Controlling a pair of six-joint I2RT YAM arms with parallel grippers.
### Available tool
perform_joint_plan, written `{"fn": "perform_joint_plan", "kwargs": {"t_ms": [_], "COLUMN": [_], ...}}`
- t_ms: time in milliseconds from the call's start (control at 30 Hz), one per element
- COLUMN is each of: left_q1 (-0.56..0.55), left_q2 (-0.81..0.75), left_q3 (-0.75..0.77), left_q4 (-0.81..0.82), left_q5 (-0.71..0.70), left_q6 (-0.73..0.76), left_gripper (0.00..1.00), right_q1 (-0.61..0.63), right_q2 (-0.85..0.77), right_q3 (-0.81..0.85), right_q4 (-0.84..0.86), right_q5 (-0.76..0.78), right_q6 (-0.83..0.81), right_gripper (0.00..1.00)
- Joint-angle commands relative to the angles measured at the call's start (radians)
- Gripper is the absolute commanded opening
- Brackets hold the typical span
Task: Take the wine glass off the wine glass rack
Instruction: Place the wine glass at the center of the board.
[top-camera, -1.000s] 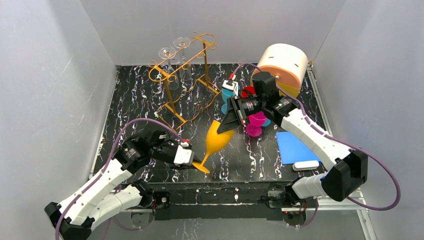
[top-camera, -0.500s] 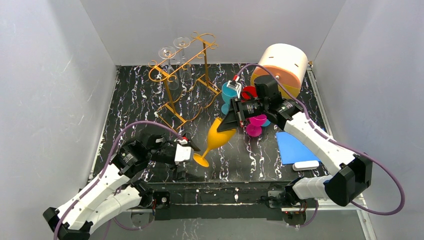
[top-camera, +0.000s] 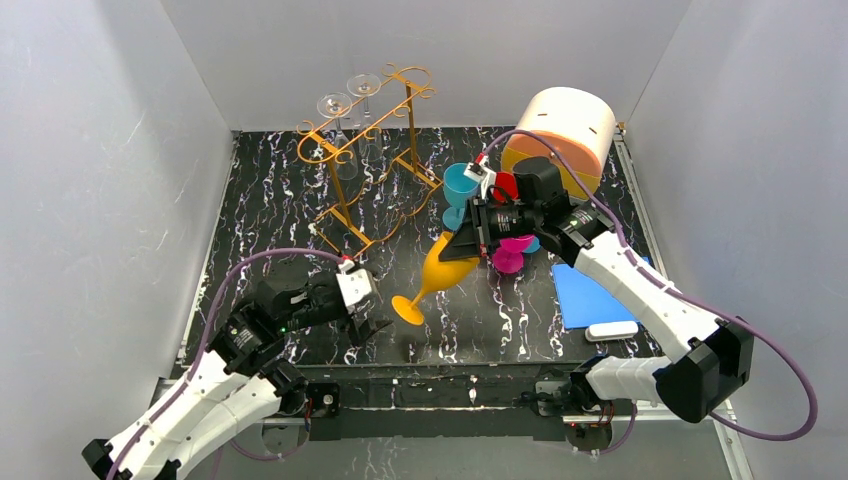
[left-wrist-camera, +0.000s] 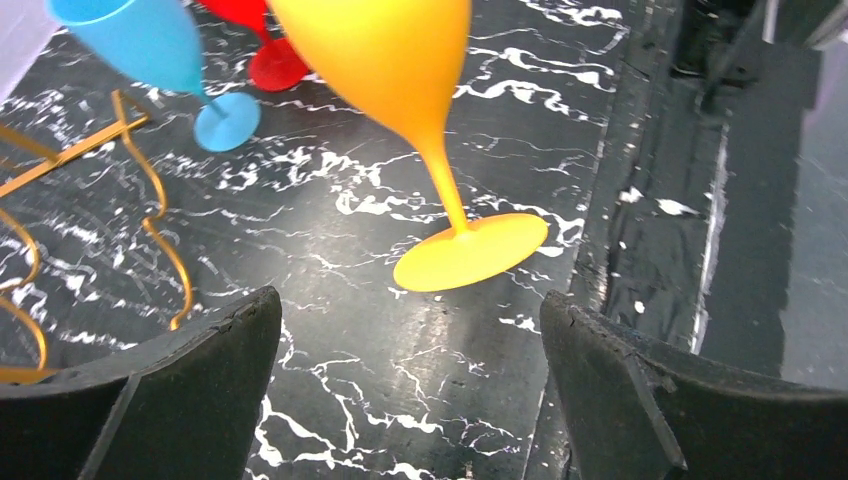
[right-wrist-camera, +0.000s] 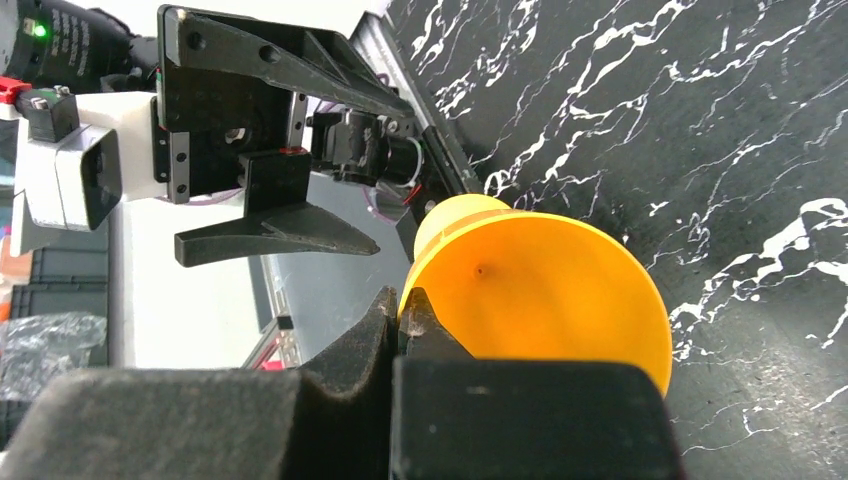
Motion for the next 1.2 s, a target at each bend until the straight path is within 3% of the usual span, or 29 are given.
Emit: {"fn": "perform_joint_plan", "kwargs": {"t_ms": [0, 433, 700, 967, 1167], "left_q1": [0.002, 0.003, 0.002, 0.002, 0.002], "left_q2": [-0.053, -0.161, -0.135, -0.026, 0.005], "left_q3": [-0.023, -0.049, 0.031, 0.157, 0.134], "left_q4": [0.048, 0.044, -0.035, -0.152, -0.159], "left_q5": [-0.163, -0.718, -0.949, -0.835, -0.771], "left_q6": [-0.097, -0.427, -0.698, -0.778, -0.807], "left_gripper": [0.98, 0.98, 0.99, 0.98, 0.98], "right_q1": [0.002, 0.002, 0.003, 0.012, 0.091], "right_q2": [-0.039, -0.025, 0.010, -0.006, 0.043], "right_q3": [0.004, 0.045, 0.086, 0.070, 0.151], "right_q4": [0.012, 0.008, -0.066, -0.078, -0.139], "right_q5": [0.090, 0.286, 0.343, 0.475, 0.713], "right_q6": [0.014, 0.048, 0.011, -0.033, -0.145], "right_gripper": [0.01, 0.01, 0.01, 0.01, 0.01]}}
